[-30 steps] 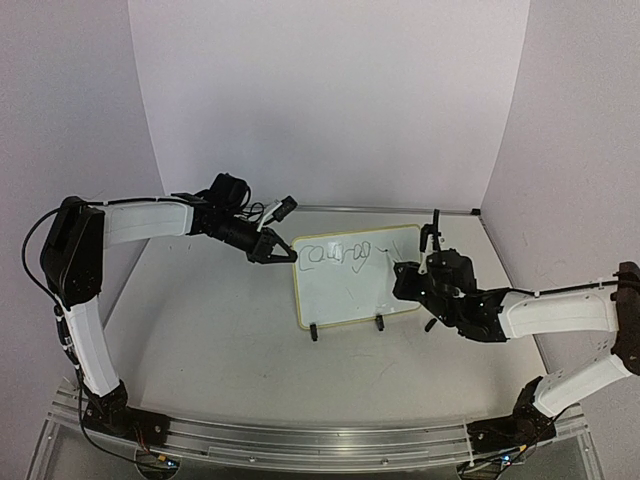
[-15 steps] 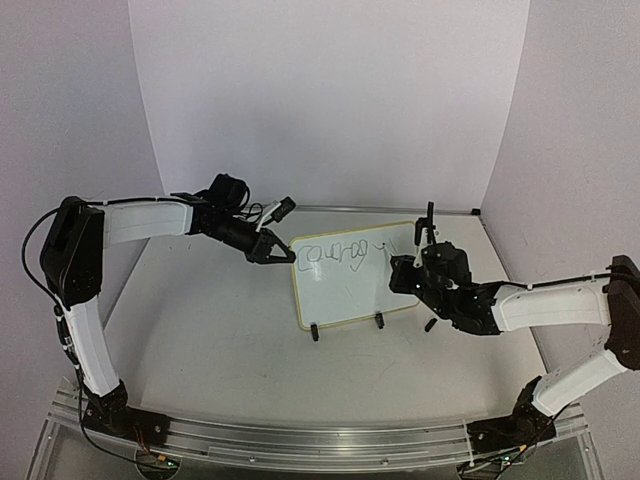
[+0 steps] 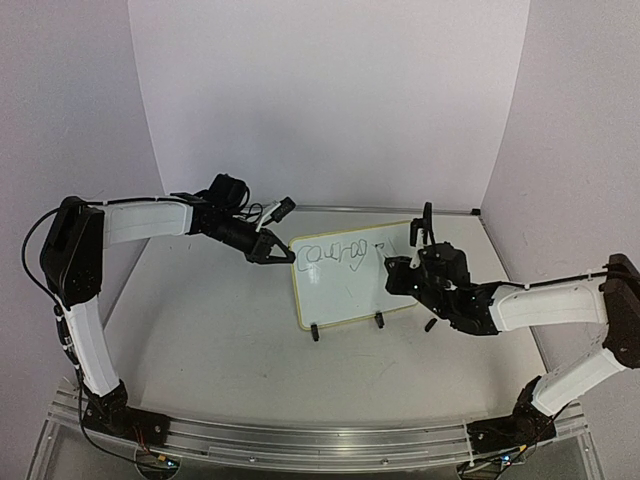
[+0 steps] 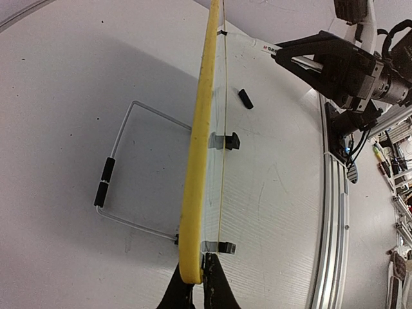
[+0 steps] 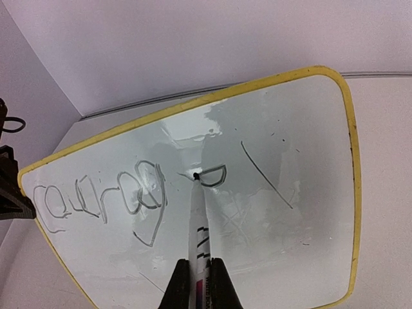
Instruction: Write a sentence on the whiteboard
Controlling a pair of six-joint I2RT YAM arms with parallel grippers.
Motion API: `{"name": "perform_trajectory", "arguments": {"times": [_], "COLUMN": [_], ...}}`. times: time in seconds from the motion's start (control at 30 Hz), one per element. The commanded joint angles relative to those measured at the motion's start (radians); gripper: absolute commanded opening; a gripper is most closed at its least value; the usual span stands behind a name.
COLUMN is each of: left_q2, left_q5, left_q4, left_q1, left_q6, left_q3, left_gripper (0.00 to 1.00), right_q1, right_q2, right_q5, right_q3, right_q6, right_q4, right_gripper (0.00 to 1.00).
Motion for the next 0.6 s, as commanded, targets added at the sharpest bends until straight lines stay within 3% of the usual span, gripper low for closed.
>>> {"name": "perform_trajectory", "arguments": {"times": [0.0,0.57], "left_q2": [-0.006,-0.007], "left_q5": [-0.095,-0.098], "left_q4": [-0.003,-0.004], "left_q1": [-0.011,-0.011], "left_q6": [0.115,0.116], "left_q3": [0.006,0.006], "left_gripper": [0.00,0.00], "right_q1": [-0.008,0.008], "right_q2": [0.031,0.014], "right_q5": [-0.035,0.007], "right_q3": [-0.011,-0.065], "right_q6": [0.002,0.059], "right_q4": [-0.014,-0.032], "right_gripper": [0.00,0.00]}}
